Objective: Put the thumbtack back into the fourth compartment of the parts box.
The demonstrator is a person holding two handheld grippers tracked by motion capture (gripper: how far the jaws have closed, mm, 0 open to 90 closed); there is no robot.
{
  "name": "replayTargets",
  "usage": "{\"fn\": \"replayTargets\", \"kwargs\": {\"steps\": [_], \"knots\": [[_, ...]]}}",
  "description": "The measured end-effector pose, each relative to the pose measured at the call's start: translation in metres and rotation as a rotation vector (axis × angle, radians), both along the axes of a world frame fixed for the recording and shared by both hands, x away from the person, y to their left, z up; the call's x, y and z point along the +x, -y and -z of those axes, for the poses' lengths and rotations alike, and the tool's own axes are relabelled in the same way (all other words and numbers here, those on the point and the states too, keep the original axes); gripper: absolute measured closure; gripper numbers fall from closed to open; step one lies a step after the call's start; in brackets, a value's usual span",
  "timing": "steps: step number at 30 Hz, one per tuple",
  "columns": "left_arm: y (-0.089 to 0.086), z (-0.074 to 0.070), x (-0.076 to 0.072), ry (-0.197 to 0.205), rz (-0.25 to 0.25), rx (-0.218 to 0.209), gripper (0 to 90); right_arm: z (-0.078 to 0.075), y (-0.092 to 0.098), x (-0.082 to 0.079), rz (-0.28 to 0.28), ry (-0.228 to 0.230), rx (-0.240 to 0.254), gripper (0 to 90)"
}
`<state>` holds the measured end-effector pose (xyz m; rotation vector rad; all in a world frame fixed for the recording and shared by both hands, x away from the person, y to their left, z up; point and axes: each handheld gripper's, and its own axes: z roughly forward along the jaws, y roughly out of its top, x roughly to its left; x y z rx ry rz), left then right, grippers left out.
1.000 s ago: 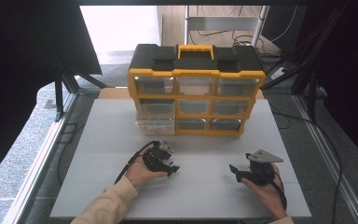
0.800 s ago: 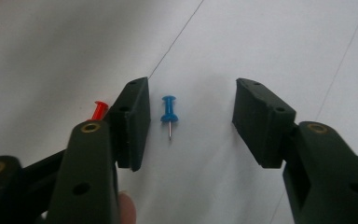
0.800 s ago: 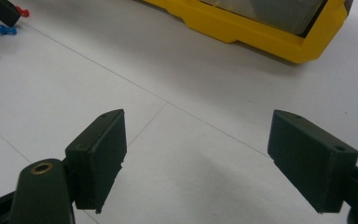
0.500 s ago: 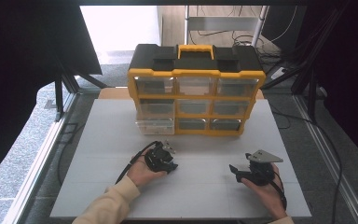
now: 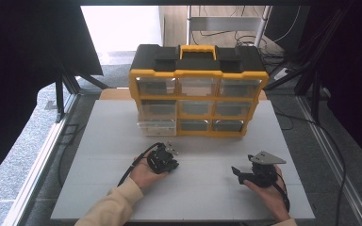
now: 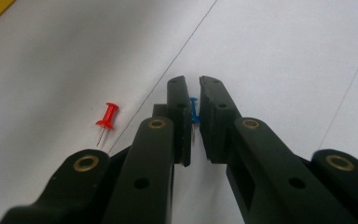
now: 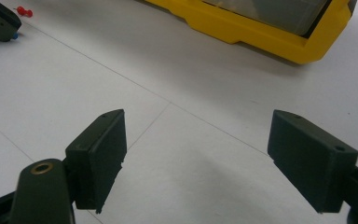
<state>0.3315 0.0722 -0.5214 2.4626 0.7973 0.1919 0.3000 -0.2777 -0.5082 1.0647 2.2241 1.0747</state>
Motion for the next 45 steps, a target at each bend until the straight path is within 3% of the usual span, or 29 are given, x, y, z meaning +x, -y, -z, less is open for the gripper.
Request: {"fn": "replayTargets", "kwargs": {"steps": [14,23,34,45], "knots": [[-0.005,-0.003,-0.005,0.014,-0.009,-0.073,83.0,0.0,0.001,0.0,0.005,-0.001,0.003,20.0],[-0.016,-0.02,-0.013,0.049,-0.003,-0.139,83.0,0.0,0.001,0.0,0.006,-0.003,0.003,20.0],[-0.027,-0.04,-0.022,0.101,-0.037,-0.227,83.0,0.0,0.0,0.0,0.008,-0.005,-0.001,19.9],[-0.038,-0.056,-0.028,0.142,-0.05,-0.268,83.0,0.0,0.001,0.0,0.007,-0.004,0.003,19.9]]}}
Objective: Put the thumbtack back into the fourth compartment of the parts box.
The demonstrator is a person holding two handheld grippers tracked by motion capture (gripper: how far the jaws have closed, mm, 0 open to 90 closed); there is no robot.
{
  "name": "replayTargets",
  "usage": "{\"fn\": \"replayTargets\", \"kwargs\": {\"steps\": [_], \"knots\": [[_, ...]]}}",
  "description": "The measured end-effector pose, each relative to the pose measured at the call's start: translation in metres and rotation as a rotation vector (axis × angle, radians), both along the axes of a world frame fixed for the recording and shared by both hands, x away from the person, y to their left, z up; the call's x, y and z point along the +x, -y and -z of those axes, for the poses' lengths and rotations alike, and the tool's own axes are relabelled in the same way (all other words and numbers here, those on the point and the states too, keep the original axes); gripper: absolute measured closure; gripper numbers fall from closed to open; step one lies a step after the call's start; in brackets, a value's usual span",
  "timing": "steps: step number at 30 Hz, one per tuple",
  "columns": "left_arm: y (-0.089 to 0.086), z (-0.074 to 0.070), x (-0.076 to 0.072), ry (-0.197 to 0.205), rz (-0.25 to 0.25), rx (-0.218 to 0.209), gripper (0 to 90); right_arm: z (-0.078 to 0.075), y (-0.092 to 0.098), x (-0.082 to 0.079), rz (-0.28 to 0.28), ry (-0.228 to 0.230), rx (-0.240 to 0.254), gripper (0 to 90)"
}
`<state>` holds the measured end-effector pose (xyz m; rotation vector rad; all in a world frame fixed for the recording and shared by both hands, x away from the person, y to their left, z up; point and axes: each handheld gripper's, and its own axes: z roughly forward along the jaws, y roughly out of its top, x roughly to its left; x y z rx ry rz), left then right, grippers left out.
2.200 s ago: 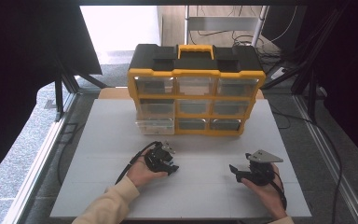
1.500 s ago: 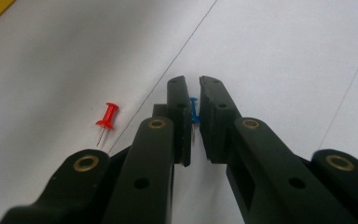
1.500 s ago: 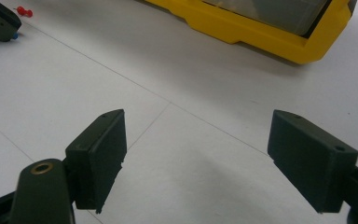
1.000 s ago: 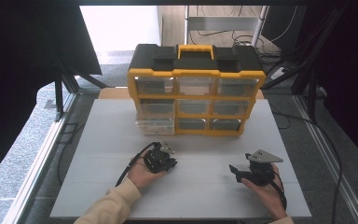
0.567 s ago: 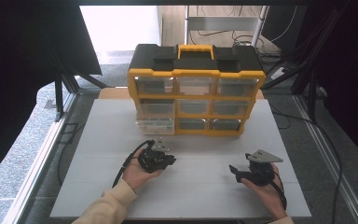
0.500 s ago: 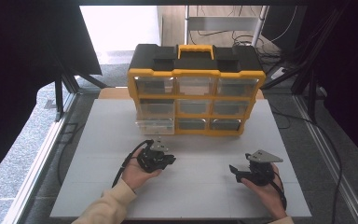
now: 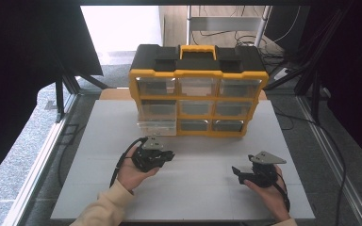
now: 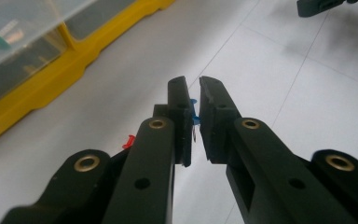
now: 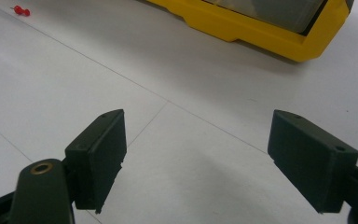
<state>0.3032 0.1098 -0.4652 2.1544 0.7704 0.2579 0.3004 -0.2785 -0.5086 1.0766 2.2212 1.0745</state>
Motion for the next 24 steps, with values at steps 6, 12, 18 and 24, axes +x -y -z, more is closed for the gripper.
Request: {"fn": "replayTargets", "kwargs": {"steps": [6,12,18,24], "knots": [[-0.007,-0.014,-0.004,0.033,-0.011,-0.028,83.0,0.0,0.0,0.0,0.001,0.001,-0.001,19.9],[-0.013,-0.024,-0.007,0.059,-0.021,-0.055,83.0,0.0,0.0,0.0,0.0,0.0,0.001,19.9],[-0.017,-0.031,-0.009,0.077,-0.025,-0.076,83.0,0.0,0.0,0.0,0.0,0.0,0.001,19.9],[-0.02,-0.037,-0.011,0.092,-0.034,-0.097,83.0,0.0,0.0,0.0,0.002,0.001,0.002,19.9]]}}
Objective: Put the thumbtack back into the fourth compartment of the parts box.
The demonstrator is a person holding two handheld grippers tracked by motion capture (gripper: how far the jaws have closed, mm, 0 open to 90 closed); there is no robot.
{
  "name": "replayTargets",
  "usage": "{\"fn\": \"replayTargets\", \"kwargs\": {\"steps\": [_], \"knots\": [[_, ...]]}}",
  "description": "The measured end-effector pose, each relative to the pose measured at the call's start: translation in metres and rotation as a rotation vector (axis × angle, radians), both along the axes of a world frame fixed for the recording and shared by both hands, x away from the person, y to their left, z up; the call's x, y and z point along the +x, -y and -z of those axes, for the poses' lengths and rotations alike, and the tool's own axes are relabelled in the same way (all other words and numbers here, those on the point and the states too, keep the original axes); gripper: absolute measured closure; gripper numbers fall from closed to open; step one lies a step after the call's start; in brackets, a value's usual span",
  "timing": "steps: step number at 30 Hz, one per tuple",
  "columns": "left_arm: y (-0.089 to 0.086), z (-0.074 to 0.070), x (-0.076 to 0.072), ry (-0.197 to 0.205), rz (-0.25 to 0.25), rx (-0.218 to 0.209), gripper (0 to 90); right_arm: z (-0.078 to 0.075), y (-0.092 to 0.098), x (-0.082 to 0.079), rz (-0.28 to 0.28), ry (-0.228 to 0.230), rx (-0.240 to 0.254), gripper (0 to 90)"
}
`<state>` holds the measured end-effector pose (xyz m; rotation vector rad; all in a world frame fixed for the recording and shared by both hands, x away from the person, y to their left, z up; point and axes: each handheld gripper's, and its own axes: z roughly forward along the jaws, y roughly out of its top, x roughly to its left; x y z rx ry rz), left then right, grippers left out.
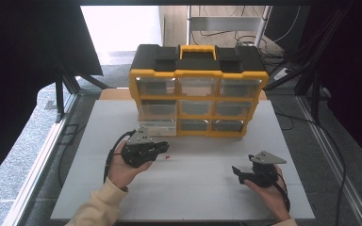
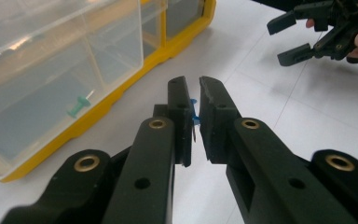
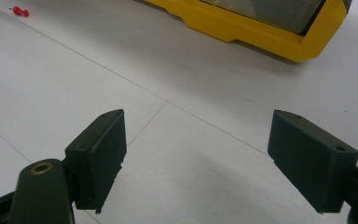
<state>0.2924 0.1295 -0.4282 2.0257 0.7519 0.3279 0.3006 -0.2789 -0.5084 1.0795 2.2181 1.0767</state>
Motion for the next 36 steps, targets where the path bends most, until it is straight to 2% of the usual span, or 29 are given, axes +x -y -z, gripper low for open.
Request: {"fn": "replayTargets", "kwargs": {"steps": [12,26,36], "knots": [[-0.007,-0.011,-0.004,0.038,-0.022,-0.05,83.0,0.0,0.0,0.0,0.0,0.003,-0.002,19.9],[-0.013,-0.02,-0.004,0.045,-0.036,-0.107,83.0,0.0,0.0,0.0,0.0,0.005,-0.001,19.9],[-0.015,-0.039,0.0,0.077,-0.038,-0.112,83.0,0.0,0.0,0.0,0.001,0.008,0.0,19.9]]}}
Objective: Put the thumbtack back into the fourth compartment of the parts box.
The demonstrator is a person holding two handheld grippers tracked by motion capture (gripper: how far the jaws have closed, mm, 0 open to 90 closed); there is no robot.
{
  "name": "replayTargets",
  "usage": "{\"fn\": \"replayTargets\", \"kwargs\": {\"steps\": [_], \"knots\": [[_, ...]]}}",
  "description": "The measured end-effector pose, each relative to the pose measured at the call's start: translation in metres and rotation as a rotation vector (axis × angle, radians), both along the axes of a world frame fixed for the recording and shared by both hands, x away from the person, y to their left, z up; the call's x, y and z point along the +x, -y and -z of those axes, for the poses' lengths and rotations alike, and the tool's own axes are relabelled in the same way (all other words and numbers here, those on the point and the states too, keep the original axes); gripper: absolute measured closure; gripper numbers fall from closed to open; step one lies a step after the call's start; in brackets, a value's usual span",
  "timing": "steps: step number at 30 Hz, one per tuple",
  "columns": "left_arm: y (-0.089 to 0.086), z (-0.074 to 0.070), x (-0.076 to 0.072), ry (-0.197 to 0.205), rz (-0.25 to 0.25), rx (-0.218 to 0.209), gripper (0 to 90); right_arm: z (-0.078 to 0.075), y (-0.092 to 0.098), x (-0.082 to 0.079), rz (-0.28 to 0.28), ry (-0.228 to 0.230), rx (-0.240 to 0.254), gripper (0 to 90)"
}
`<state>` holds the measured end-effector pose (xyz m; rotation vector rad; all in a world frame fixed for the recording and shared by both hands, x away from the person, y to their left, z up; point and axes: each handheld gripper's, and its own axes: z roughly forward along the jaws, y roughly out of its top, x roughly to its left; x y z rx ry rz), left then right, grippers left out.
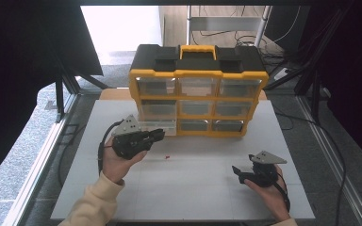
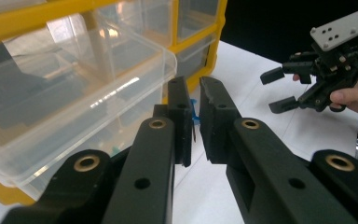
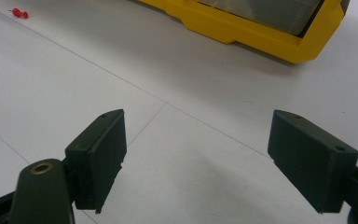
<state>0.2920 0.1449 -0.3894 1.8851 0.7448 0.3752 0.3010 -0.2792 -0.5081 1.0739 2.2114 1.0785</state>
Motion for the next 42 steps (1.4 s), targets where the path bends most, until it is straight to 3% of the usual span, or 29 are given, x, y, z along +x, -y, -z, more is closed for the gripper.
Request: {"fn": "replayTargets", "kwargs": {"steps": [18,42], "knots": [[-0.011,-0.016,0.017,-0.022,-0.016,-0.057,83.0,0.0,0.0,0.0,0.001,-0.004,-0.002,19.8],[-0.013,-0.034,0.04,-0.005,-0.07,-0.07,83.0,0.0,0.001,0.0,0.002,-0.003,0.001,19.8]]}}
